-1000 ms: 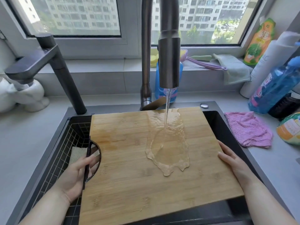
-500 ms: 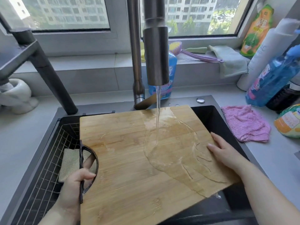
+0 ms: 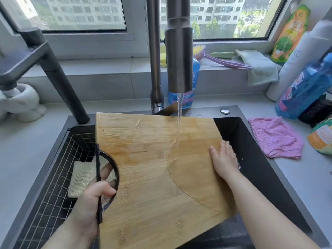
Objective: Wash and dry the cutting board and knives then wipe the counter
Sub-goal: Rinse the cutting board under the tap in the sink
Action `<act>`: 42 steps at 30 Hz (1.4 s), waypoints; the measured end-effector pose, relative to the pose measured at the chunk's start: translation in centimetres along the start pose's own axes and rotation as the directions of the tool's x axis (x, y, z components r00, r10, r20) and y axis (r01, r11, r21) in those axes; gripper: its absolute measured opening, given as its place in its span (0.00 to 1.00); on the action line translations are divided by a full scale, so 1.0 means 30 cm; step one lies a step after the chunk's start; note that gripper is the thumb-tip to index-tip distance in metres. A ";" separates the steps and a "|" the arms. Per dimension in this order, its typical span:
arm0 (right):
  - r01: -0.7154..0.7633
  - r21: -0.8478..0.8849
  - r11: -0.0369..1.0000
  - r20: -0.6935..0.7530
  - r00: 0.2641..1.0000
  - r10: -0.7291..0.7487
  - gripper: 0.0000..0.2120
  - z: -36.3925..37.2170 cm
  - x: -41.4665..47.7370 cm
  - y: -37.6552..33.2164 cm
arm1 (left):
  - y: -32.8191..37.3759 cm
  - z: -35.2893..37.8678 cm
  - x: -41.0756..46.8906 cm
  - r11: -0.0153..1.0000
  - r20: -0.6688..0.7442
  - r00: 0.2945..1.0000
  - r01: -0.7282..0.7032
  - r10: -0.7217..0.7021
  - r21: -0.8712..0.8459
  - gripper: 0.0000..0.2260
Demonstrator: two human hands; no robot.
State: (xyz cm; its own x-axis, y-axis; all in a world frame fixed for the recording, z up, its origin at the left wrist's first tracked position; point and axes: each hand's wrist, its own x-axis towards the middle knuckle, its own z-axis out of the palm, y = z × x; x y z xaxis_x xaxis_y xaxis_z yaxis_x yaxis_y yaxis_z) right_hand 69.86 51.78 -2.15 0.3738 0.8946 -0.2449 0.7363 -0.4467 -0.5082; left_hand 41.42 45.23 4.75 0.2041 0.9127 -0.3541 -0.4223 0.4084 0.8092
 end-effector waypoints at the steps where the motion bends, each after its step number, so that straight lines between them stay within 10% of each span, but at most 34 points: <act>1: 0.052 -0.030 0.998 0.018 0.999 -0.052 0.28 0.018 0.000 -0.036 | -0.007 -0.003 0.006 1.000 0.005 1.000 0.005 -0.005 0.002 0.35; 8: 0.428 0.041 0.903 0.090 0.898 -0.430 0.26 0.028 0.034 -0.193 | -0.035 0.045 0.011 0.998 0.004 0.998 0.069 -0.069 -0.002 0.32; 15: -0.052 0.050 0.997 0.069 0.996 0.049 0.28 0.018 0.116 0.028 | -0.015 0.057 -0.010 0.996 0.015 0.996 0.085 -0.085 0.015 0.28; 17: 0.105 0.023 0.994 0.083 0.991 -0.107 0.28 0.051 0.059 -0.014 | -0.015 0.076 -0.008 0.996 0.014 0.996 0.084 -0.084 -0.004 0.16; 21: 0.504 0.028 0.863 0.151 0.852 -0.502 0.33 0.098 -0.097 -0.083 | -0.028 0.093 0.000 0.998 -0.044 0.997 0.065 -0.063 0.024 0.23; 27: -0.143 0.100 0.985 0.174 0.977 0.125 0.26 0.086 -0.008 0.081 | -0.032 0.083 -0.010 0.998 -0.127 0.990 0.061 -0.061 -0.003 0.23; 35: 0.398 0.061 0.916 0.231 0.887 -0.400 0.30 0.127 -0.240 0.031 | -0.050 0.085 0.000 0.997 -0.152 0.985 0.083 -0.083 -0.007 0.23; 42: -0.241 0.177 0.954 0.126 0.967 0.221 0.27 0.050 -0.025 0.262 | -0.035 0.084 -0.022 0.994 -0.106 0.988 0.109 -0.109 -0.004 0.23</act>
State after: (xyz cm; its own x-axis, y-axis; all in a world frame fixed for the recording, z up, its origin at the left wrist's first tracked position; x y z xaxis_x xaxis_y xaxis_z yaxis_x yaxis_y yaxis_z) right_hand 74.51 47.61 -7.20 0.4526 0.7679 -0.4534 0.5126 -0.6400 -0.5724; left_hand 43.95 44.16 5.30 0.1540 0.8592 -0.4879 -0.4007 0.5057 0.7640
